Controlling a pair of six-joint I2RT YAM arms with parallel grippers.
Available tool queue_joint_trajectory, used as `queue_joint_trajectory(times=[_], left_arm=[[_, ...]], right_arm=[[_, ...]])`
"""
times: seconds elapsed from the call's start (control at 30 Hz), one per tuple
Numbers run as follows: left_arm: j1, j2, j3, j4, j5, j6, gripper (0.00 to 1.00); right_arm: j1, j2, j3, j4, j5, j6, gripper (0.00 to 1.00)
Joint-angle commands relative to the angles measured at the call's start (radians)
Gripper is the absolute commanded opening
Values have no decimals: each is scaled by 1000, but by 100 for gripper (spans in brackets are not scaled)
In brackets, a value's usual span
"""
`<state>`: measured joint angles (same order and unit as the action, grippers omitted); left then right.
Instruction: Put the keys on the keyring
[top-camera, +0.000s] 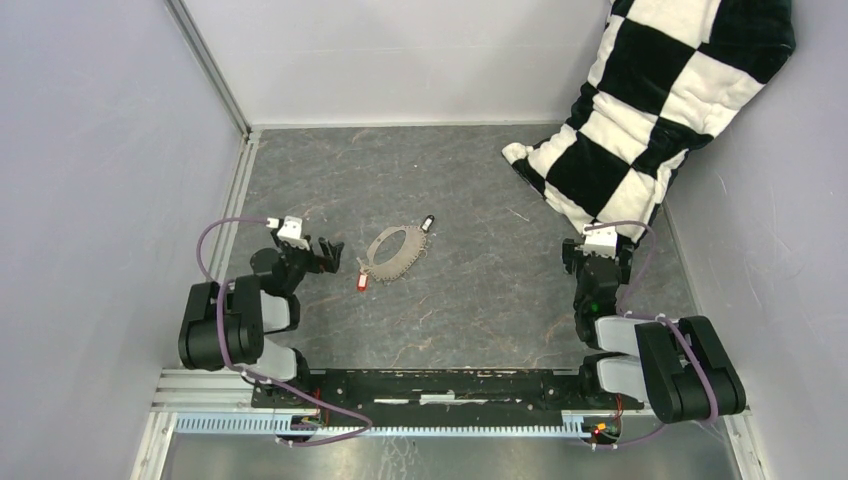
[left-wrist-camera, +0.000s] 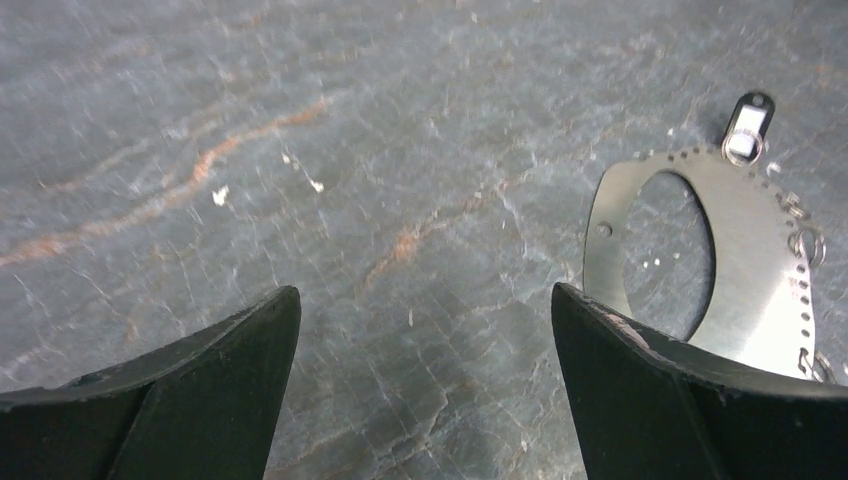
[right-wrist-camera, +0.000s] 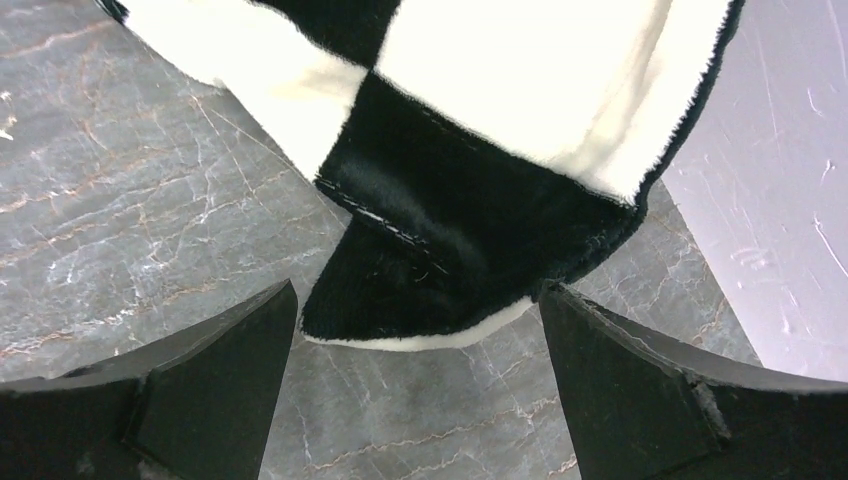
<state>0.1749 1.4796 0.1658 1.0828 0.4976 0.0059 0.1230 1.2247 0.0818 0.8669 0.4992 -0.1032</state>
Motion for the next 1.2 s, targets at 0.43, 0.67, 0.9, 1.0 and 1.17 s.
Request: queue_joint_trajectory(times=[0.43, 0.67, 0.9, 1.0, 1.17], left_arm=[[1, 112, -72, 485, -148, -114, 100], [-96, 71, 55, 157, -214, -13, 100], [-98, 64, 41, 183, -216, -12, 100], [-98, 64, 41, 182, -215, -12, 100], [-99, 68, 48, 172, -218, -12, 100]], right_arm=[[-4, 156, -187, 607, -87, -48, 98], [-4, 144, -151, 494, -71, -35, 98], [-3, 140, -165, 528, -76, -39, 98], [-4, 141, -165, 526, -75, -39, 98], [-3, 141, -166, 526, -76, -40, 98]])
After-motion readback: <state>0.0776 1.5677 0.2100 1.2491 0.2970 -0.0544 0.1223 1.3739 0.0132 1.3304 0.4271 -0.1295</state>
